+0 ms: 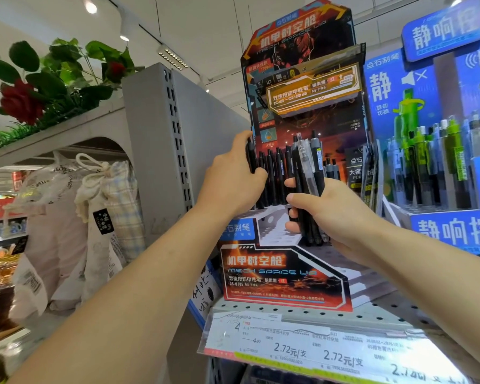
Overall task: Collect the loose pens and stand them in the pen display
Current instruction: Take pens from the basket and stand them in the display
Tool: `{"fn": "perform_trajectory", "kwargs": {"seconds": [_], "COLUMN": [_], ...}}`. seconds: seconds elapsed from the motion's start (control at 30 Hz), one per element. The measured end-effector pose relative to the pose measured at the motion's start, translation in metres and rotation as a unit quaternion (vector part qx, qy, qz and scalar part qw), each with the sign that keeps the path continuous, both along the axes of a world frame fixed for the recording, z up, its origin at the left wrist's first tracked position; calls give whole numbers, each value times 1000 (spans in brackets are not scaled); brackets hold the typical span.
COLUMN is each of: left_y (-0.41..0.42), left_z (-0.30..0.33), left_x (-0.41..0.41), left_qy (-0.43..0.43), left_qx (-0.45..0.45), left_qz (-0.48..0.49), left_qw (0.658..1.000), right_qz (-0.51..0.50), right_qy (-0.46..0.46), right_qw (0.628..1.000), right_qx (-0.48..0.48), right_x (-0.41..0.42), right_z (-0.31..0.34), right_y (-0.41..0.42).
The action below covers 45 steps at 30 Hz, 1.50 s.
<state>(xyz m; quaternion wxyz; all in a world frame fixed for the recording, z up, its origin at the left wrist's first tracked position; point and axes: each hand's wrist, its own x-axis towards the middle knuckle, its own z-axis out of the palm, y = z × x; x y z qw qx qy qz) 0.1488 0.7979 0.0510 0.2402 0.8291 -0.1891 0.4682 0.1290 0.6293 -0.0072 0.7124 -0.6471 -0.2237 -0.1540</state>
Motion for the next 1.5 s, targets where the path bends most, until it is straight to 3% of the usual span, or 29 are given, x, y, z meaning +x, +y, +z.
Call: {"fn": "perform_trajectory", "kwargs": {"seconds": [0.53, 0.7, 1.07, 1.17, 1.33, 1.5], "left_y": [-1, -1, 2, 1, -1, -13], "left_z": [0, 2, 1, 0, 2, 3], "left_x": [3, 8, 10, 4, -8, -24], "left_qy": [17, 52, 31, 37, 3, 31], "left_qx": [60, 55, 33, 19, -80, -76], "left_qz": [106, 58, 83, 62, -45, -103], "left_qw": [992, 995, 996, 997, 996, 991], "right_qz": [-16, -13, -12, -1, 10, 12], "right_qy": [-3, 5, 6, 11, 15, -1], "right_qw": [1000, 1000, 1000, 1000, 999, 1000], "right_qx": [-4, 4, 14, 28, 36, 29], "right_x": [-1, -1, -2, -2, -5, -7], "right_z": [-1, 0, -1, -1, -1, -1], "right_y": [0, 1, 2, 1, 1, 0]}}
